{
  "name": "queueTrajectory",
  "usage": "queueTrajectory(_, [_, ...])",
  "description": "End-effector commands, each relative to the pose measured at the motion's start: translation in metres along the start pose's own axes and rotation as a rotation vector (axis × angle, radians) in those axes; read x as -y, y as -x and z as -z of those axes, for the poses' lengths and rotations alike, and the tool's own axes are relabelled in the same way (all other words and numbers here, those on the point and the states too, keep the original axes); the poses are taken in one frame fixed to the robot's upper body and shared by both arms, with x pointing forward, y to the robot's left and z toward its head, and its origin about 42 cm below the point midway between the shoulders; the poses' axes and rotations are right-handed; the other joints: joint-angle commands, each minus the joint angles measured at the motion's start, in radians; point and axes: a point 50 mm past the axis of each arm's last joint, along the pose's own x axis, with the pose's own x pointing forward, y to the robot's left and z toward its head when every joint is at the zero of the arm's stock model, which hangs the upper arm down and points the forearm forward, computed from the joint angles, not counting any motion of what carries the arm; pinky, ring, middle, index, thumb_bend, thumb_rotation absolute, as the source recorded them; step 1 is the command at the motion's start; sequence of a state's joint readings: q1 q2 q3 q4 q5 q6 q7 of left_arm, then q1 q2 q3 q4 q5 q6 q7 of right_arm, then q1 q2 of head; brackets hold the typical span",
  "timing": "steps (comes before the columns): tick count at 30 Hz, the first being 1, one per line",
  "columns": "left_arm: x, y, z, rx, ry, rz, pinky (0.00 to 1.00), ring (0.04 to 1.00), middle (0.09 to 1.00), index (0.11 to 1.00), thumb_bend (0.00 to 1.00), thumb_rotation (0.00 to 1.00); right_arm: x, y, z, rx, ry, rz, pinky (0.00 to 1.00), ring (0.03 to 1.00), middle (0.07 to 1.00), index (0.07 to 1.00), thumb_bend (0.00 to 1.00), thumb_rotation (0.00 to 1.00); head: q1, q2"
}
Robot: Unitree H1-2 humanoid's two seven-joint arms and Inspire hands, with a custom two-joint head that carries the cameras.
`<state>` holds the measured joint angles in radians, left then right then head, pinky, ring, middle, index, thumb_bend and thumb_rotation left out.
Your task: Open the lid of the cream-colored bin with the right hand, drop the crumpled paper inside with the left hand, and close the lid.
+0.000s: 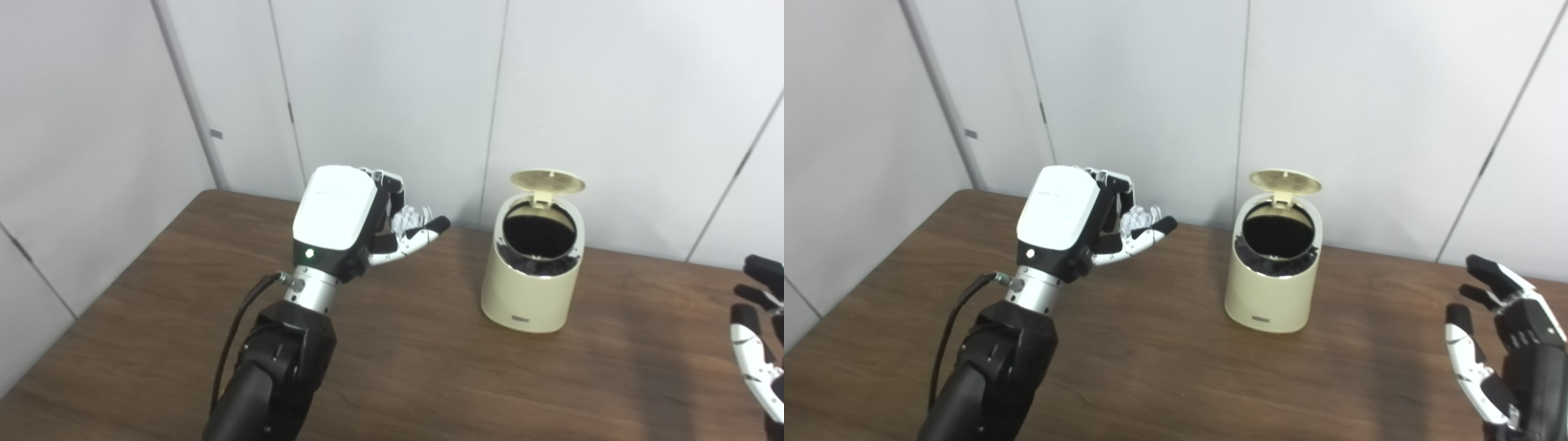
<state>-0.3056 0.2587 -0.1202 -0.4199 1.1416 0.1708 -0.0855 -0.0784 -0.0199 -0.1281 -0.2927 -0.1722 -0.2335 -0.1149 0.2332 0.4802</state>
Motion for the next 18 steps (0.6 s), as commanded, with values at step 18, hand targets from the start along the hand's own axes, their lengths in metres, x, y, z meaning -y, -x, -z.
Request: queueTrajectory(18, [0.049, -0.043, -0.038, 0.128, 0.058, -0.057, 0.04, 0.089, 0.161, 0.208, 0.36, 0.58, -0.012, 0.01, 0.021, 0.066, 0.005, 0.04, 0.85, 0.854, 0.819, 0.778, 0.18, 0.92, -0.174, -0.071])
